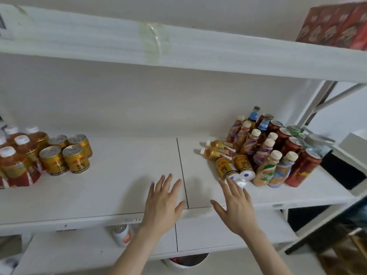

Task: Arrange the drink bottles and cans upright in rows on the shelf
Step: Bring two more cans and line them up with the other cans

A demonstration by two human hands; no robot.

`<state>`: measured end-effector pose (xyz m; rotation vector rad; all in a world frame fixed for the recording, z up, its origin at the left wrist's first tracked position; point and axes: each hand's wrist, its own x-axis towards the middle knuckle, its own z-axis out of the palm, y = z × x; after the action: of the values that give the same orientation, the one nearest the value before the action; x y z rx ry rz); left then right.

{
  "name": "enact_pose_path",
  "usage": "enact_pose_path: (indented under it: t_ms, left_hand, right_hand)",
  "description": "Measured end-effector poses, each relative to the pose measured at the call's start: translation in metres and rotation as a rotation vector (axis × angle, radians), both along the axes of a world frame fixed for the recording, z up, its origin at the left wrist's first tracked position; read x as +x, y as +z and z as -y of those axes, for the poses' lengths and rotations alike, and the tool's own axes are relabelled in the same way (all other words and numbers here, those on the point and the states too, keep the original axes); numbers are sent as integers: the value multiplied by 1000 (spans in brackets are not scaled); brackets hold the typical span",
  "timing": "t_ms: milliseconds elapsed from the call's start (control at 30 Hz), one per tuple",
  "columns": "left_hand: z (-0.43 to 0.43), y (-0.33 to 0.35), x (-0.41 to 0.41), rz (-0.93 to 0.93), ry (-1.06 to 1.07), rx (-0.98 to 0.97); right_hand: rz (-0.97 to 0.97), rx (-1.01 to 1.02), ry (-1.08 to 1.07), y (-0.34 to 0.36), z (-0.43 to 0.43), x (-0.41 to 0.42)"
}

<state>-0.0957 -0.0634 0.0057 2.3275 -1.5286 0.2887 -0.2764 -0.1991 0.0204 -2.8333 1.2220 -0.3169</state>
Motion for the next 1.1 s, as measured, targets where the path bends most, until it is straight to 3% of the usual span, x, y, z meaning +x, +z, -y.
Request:
enact_pose_path:
  t_ms: [367, 633, 800, 1000, 1100]
  left_hand:
    - [108, -21, -19, -159, -66, 202]
    - [189, -19, -32, -291, -32, 256]
    - [222, -13, -38, -526, 36, 195]
    - [250, -13, -44, -656, 122, 171]
    - [258, -18, -43, -851, 164, 143]
  right_hand:
    - [129, 92, -47, 23, 130, -16]
    - [41, 295, -36, 18, 200, 14]
    - [-23, 365, -101, 6, 220, 27]
    - [-104, 390, -123, -3, 232, 34]
    - [-141, 374, -115, 0, 238, 37]
